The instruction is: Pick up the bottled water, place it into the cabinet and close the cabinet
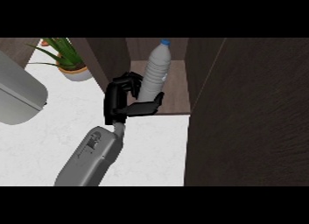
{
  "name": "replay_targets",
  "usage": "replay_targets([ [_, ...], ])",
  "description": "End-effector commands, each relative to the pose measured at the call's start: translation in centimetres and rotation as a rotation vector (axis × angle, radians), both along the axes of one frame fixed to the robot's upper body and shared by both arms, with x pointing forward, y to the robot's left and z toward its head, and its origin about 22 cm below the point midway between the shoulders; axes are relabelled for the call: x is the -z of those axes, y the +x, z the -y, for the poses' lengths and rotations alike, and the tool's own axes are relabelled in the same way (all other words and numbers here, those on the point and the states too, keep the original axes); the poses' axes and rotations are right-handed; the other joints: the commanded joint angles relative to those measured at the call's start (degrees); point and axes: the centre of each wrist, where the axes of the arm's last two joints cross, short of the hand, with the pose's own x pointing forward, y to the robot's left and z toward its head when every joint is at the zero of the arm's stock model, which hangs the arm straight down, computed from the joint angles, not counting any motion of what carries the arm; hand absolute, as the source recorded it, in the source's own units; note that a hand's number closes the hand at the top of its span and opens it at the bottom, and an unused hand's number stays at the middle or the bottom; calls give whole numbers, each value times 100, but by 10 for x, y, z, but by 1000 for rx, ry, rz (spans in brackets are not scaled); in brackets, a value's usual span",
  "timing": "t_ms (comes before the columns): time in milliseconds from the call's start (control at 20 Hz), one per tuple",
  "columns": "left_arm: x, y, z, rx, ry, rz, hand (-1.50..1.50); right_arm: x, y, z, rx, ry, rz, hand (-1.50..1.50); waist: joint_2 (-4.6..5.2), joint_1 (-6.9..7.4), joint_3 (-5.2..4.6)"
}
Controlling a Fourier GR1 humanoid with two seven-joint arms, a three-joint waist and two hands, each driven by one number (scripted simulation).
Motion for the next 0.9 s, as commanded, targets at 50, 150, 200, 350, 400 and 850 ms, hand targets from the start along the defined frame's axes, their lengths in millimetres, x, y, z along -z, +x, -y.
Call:
replay_targets([
  [50, -61, 55, 19, 36, 80, 36, 150, -5, 0, 4, -11, 8, 1, -150, 155, -249, 3],
  [150, -59, 53, 26, 2, 109, 38, 150, -3, 1, 7, -8, 8, 5, -150, 176, -337, 7],
  [200, -55, 56, 17, -10, 144, 37, 150, -6, 2, -1, -25, 20, 8, -150, 171, -294, 2],
  [350, -46, 55, 13, -35, 200, 21, 150, -3, -2, -1, -40, 5, 7, -150, 180, -396, 3],
  [400, -49, 56, 12, -42, 218, 25, 150, -1, 4, 4, -32, -26, -1, -150, 195, -369, 4],
  [850, -21, 89, 5, -87, 394, 14, 150, -2, 0, -1, -41, -6, 4, -150, 233, -350, -6],
])
